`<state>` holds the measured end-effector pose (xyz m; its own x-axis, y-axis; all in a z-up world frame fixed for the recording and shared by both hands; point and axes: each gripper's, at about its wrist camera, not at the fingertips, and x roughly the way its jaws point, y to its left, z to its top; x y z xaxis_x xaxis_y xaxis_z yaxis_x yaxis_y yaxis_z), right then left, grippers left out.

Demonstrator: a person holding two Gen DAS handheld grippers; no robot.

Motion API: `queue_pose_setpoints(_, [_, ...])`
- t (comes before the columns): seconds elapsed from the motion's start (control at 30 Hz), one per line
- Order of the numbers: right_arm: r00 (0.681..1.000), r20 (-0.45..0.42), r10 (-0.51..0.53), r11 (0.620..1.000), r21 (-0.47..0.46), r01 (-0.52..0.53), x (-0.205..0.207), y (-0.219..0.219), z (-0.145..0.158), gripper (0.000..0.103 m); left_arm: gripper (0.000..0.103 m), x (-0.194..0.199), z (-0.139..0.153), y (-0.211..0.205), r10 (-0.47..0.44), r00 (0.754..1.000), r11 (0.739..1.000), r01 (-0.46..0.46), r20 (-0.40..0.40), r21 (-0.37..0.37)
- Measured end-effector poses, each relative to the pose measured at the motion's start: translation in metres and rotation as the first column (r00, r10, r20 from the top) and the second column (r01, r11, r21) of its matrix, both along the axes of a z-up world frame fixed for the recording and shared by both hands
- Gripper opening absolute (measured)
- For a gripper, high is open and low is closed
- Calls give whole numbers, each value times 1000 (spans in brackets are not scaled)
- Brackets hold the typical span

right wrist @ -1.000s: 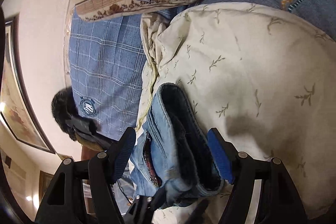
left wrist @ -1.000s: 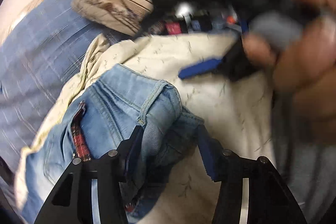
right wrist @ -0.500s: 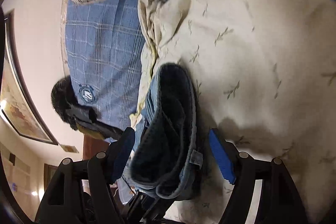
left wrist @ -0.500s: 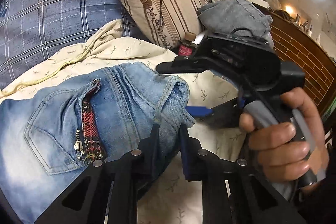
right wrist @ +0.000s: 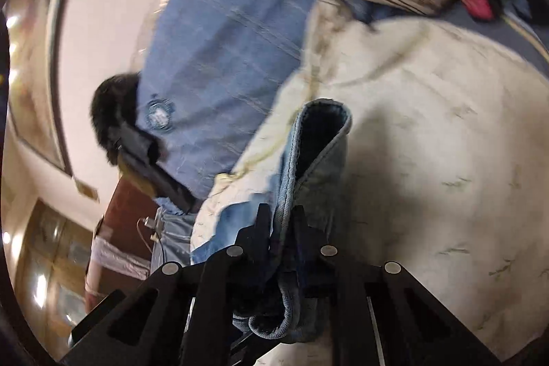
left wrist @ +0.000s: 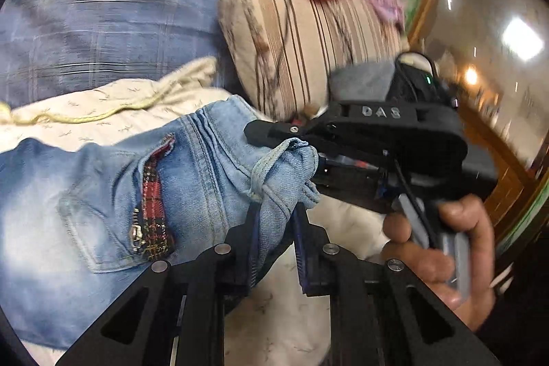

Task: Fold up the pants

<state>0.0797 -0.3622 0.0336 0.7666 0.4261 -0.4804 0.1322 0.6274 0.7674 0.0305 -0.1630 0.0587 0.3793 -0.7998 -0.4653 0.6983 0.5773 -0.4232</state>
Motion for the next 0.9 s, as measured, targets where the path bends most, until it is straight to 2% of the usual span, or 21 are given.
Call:
queue_pose_setpoints(0.1, [995, 63, 73, 996, -45, -71, 13, 40, 33, 12, 16, 0, 10, 47, 48, 998, 992, -53, -44, -117])
queue_pose_setpoints(0.17, [989, 80, 123, 990, -82, -117, 23, 67, 47, 12, 16, 2, 13, 87, 93, 991, 975, -111, -100, -194])
queue_pose_setpoints(0.27, [971, 80, 225, 968, -131, -213, 49, 120, 58, 12, 17, 11, 11, 135, 164, 969, 945, -208, -183, -254])
queue_pose_setpoints(0.33, [956, 51, 288, 949, -147, -278, 72, 157, 49, 12, 18, 20, -1, 172, 228, 934, 914, -302, -275, -270])
queue_pose_setpoints(0.43, [928, -2, 372, 920, -134, -369, 104, 200, 19, 12, 21, 30, -23, 215, 304, 882, 877, -406, -360, -256])
queue_pose_setpoints(0.5, [908, -51, 415, 900, -123, -418, 119, 220, -4, 13, 33, 41, -46, 242, 307, 846, 861, -442, -436, -252])
queue_pose_setpoints(0.53, [903, -77, 422, 895, -119, -429, 127, 229, -18, 15, 42, 48, -60, 255, 306, 818, 848, -467, -488, -251])
queue_pose_setpoints(0.57, [900, -93, 426, 894, -110, -435, 131, 234, -28, 18, 46, 54, -71, 266, 306, 786, 835, -492, -537, -245])
queue_pose_setpoints(0.67, [900, -136, 414, 906, -37, -422, 140, 235, -51, 18, 49, 64, -94, 288, 315, 700, 792, -566, -641, -228])
queue_pose_setpoints(0.7, [903, -131, 409, 910, -9, -414, 137, 230, -49, 22, 50, 65, -96, 290, 325, 684, 781, -584, -653, -223])
queue_pose_setpoints(0.73, [910, -110, 400, 915, -5, -403, 133, 225, -43, 36, 53, 66, -96, 294, 339, 676, 771, -598, -655, -218])
queue_pose_setpoints(0.77, [923, -80, 376, 925, -26, -379, 124, 216, -32, 54, 56, 65, -94, 297, 348, 681, 770, -600, -645, -217])
queue_pose_setpoints(0.83, [943, -33, 332, 940, -69, -334, 107, 200, -13, 67, 61, 65, -88, 295, 345, 694, 769, -595, -632, -234])
queue_pose_setpoints(0.9, [962, -33, 271, 955, -114, -273, 91, 179, -6, 70, 64, 64, -84, 296, 356, 699, 756, -605, -621, -248])
